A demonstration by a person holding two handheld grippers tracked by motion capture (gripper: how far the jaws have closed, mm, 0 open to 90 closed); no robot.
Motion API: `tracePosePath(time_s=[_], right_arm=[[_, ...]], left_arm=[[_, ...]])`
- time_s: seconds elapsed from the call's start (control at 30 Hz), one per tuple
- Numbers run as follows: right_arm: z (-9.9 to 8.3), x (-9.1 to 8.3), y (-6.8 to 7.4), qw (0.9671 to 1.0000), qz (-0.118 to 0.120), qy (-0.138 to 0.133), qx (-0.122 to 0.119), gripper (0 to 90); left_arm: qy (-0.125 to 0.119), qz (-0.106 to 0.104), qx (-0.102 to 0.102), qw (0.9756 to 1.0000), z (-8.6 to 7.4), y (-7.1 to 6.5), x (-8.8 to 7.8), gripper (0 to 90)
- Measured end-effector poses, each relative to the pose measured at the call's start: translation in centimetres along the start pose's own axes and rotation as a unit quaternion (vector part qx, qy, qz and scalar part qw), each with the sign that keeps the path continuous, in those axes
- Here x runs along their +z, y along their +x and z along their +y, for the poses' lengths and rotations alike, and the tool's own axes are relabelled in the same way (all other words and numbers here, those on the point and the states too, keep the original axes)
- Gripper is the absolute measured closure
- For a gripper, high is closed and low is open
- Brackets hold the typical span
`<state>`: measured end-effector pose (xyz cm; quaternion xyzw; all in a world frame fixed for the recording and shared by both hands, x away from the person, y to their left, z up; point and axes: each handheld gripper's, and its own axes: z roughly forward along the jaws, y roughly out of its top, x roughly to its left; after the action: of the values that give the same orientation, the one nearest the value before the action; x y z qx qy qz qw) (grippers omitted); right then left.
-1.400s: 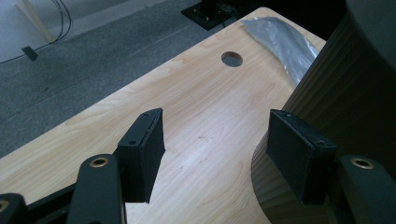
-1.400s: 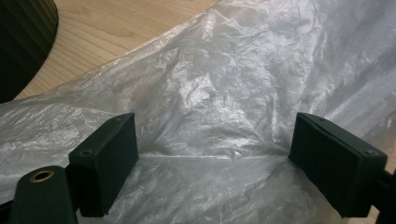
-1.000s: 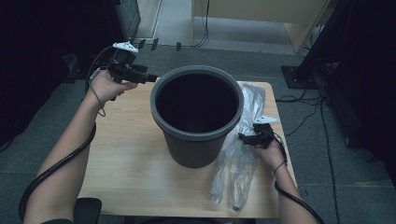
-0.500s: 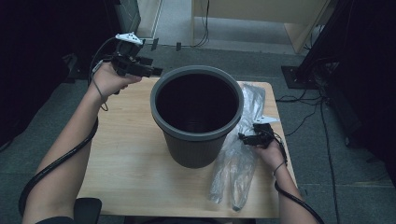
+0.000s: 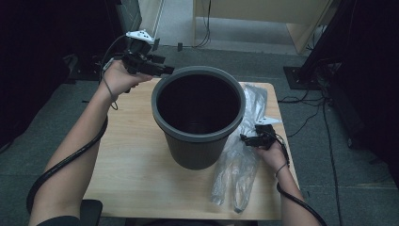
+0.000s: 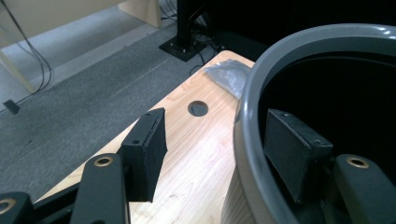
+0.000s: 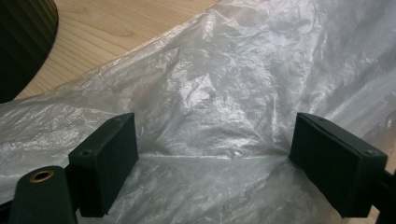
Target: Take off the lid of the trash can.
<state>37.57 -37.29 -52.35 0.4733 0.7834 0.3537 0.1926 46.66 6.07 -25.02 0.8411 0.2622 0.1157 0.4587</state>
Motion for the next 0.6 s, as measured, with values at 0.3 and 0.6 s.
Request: tracePosePath(time_s=[0.3,0.6], right_arm=[[0.0,0.0,0.0,1.0,0.0,0.0,0.0,14.5],[0.0,0.0,0.0,1.0,0.0,0.0,0.0,14.5]], left_arm=[[0.003,-0.002,0.01,0.9999,0.1,-0.7,1.1,40.1],[0.011,-0.009,-0.007,0.9999,-0.2,-0.8,2.2,41.5]])
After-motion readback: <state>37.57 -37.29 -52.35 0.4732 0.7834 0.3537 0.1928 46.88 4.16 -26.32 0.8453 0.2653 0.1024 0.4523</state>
